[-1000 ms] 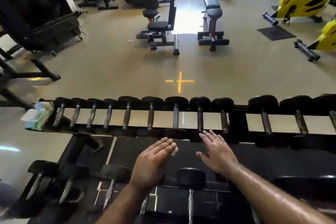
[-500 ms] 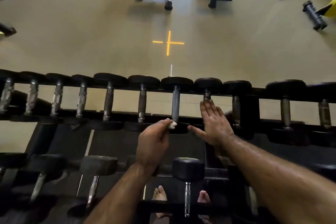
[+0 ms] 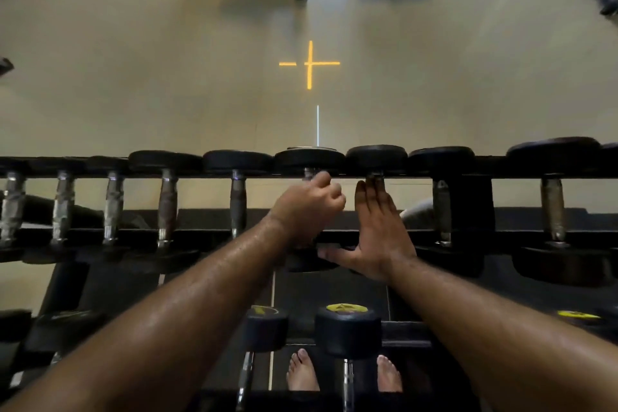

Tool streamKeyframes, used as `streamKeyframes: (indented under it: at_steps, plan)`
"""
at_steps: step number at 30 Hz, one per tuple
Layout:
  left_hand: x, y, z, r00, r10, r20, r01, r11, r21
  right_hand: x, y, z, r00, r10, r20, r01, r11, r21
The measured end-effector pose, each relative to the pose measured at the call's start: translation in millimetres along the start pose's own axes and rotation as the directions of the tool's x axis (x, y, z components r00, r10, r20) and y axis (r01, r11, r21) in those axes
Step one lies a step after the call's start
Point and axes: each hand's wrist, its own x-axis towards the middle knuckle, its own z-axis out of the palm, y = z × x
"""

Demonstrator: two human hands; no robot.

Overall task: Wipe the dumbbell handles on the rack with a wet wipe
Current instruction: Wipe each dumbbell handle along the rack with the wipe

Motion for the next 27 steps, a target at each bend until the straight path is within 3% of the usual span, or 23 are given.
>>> streamKeyframes:
  at_steps: [2, 4, 6, 8, 10, 12, 15, 17, 19, 21, 23, 25, 27]
  plan:
    - [-13, 6, 6, 0.980, 0.119, 0.158, -0.115, 0.993, -0.030, -2, 1, 2, 1.000, -0.013, 0.003, 0.013, 1.000, -0.023]
    - [-27, 1, 3, 0.959, 0.185, 0.215, -0.173, 0.982, -0.075, -1, 1, 2, 1.000, -0.011, 0.006, 0.011, 1.000, -0.028]
    - [-27, -15, -1, 0.980, 0.172, 0.098, -0.169, 0.985, -0.034, -1, 0, 0, 1.000, -0.006, 0.017, 0.006, 1.000, -0.010]
    - [-19, -34, -5, 0.997, 0.056, -0.062, -0.058, 0.998, -0.029, -3, -2, 0, 0.999, -0.012, 0.033, 0.013, 1.000, -0.009]
    - [-15, -44, -1, 0.995, 0.041, -0.088, -0.046, 0.998, -0.052, -4, -1, -2, 0.999, -0.006, 0.052, 0.006, 1.000, -0.013]
    - [-22, -44, 3, 0.984, 0.177, -0.011, -0.177, 0.982, -0.071, -4, -3, -5, 0.998, -0.003, 0.061, 0.004, 1.000, -0.021]
    - [-49, -32, -8, 0.916, 0.371, 0.153, -0.355, 0.927, -0.121, -4, -4, -6, 0.996, -0.009, 0.084, 0.014, 0.998, -0.058]
    - [-59, -29, -14, 0.903, 0.414, 0.117, -0.399, 0.908, -0.129, -4, -4, -6, 0.996, -0.010, 0.085, 0.017, 0.997, -0.079]
    - [-55, -34, -11, 0.945, 0.328, 0.007, -0.327, 0.943, -0.062, -3, -4, -5, 0.996, -0.009, 0.089, 0.019, 0.994, -0.111]
    - [-40, -41, -6, 0.988, 0.083, -0.127, -0.091, 0.994, -0.062, -3, -5, -6, 0.995, -0.008, 0.102, 0.022, 0.991, -0.133]
    - [-25, -40, -6, 0.972, -0.125, -0.198, 0.108, 0.990, -0.093, -3, -5, -6, 0.996, -0.007, 0.093, 0.020, 0.990, -0.140]
    - [-23, -27, 1, 0.960, -0.147, -0.237, 0.113, 0.982, -0.153, -3, -6, -6, 0.996, -0.009, 0.089, 0.022, 0.989, -0.143]
    - [-39, -10, 4, 0.995, 0.008, -0.100, -0.031, 0.973, -0.227, -3, -6, -6, 0.995, -0.010, 0.094, 0.024, 0.989, -0.144]
